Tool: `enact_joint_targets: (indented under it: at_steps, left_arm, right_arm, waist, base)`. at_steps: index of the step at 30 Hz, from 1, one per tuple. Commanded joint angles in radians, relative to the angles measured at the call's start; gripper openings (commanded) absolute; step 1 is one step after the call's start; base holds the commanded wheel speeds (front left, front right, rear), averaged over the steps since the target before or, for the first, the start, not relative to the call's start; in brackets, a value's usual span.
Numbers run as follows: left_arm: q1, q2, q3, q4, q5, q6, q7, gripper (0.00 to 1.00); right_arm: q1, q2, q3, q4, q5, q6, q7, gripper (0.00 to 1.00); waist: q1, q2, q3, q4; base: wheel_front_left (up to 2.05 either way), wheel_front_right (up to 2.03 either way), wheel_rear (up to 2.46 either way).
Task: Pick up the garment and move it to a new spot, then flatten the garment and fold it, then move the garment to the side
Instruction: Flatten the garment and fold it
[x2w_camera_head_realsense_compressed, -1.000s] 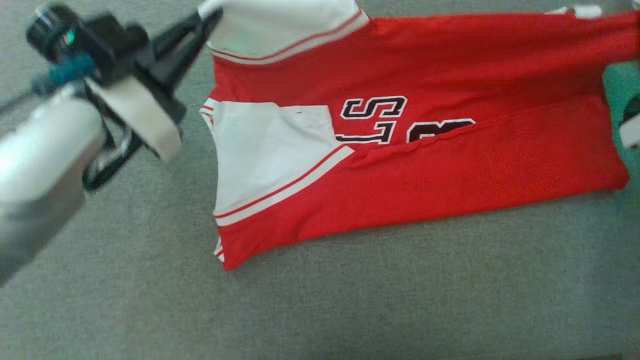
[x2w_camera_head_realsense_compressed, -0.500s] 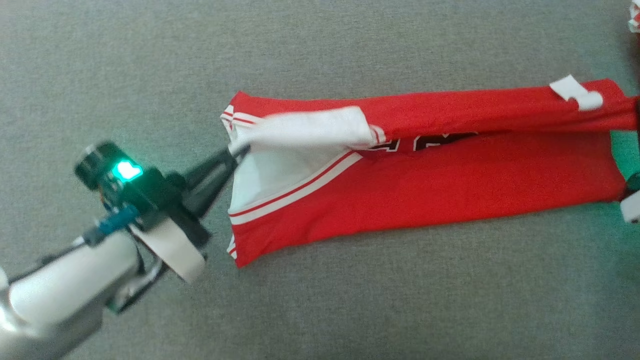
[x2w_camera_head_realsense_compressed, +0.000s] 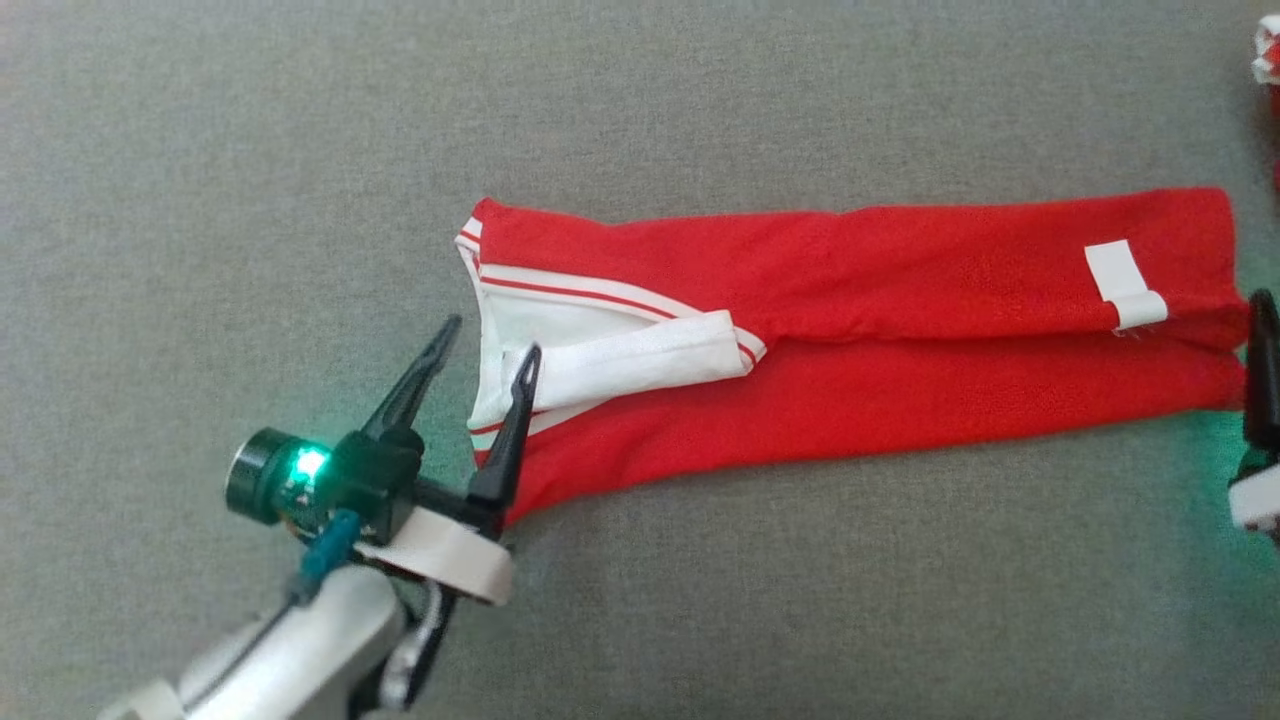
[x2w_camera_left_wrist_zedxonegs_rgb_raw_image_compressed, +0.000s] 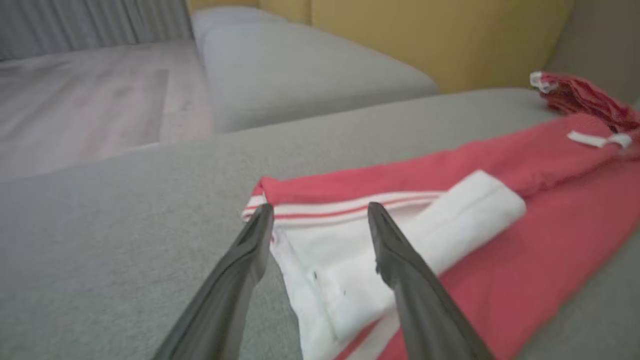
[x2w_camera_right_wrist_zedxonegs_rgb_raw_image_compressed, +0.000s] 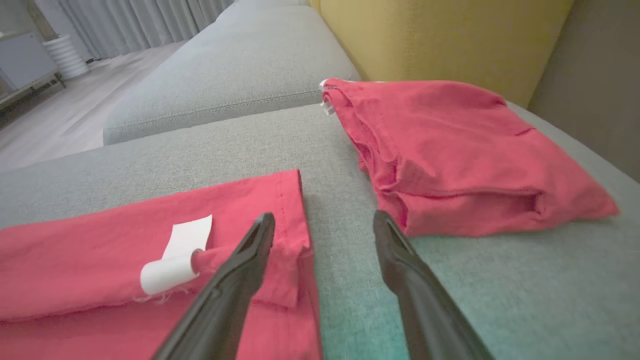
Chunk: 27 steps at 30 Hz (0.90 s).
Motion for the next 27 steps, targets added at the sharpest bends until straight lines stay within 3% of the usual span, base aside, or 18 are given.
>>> enact_joint_targets:
  at_steps: [1, 3, 6, 10, 15, 16, 19, 27]
  left_arm:
    - [0.017, -0.002, 0.084, -0.036, 0.032, 0.03, -0.011, 1.0]
    - [0.096, -0.057, 0.191, -0.068, 0.103, 0.079, -0.012, 1.0]
    - [0.21, -0.129, 0.319, -0.104, 0.223, 0.104, -0.012, 1.0]
    - [0.315, -0.214, 0.438, -0.145, 0.368, 0.08, -0.012, 1.0]
    - [0.403, -0.303, 0.544, -0.156, 0.459, 0.006, -0.012, 1.0]
    - [0.424, -0.33, 0.579, -0.15, 0.488, -0.024, -0.012, 1.0]
    - [0.453, -0.363, 0.63, -0.146, 0.522, -0.063, -0.012, 1.0]
    - [0.505, -0.429, 0.741, -0.139, 0.59, -0.15, -0.012, 1.0]
  right_arm:
    - [0.033, -0.008, -0.008, -0.036, -0.006, 0.003, -0.015, 1.0]
    - [0.05, 0.024, -0.043, -0.055, -0.008, 0.003, -0.021, 1.0]
    - [0.058, 0.05, -0.075, -0.067, -0.019, 0.003, -0.006, 1.0]
    - [0.041, 0.067, -0.108, -0.046, -0.024, 0.003, 0.035, 1.0]
    - [0.026, 0.065, -0.127, 0.05, -0.054, 0.003, 0.133, 1.0]
    - [0.029, 0.068, -0.13, 0.084, -0.055, 0.003, 0.174, 0.85]
    - [0.04, 0.075, -0.121, 0.091, -0.03, 0.003, 0.219, 0.0]
    - [0.048, 0.032, -0.112, 0.041, 0.006, 0.003, 0.23, 0.0]
  waist:
    - [0.0, -0.0001, -0.009, 0.002]
    - [0.0, -0.0001, -0.02, 0.005]
    - [0.0, -0.0001, -0.036, 0.016]
    - [0.0, -0.0001, -0.054, 0.042]
    - [0.0, -0.0001, -0.067, 0.082]
    - [0.0, -0.0001, -0.073, 0.097]
    - [0.0, -0.0001, -0.083, 0.107]
    - [0.0, -0.0001, -0.111, 0.088]
  base:
    - [0.0, 0.0, 0.0]
    - [0.0, 0.0, 0.0]
    - [0.0, 0.0, 0.0]
    - [0.0, 0.0, 0.0]
    - [0.0, 0.0, 0.0]
    - [0.0, 0.0, 0.0]
    - [0.0, 0.0, 0.0]
    - [0.0, 0.0, 0.0]
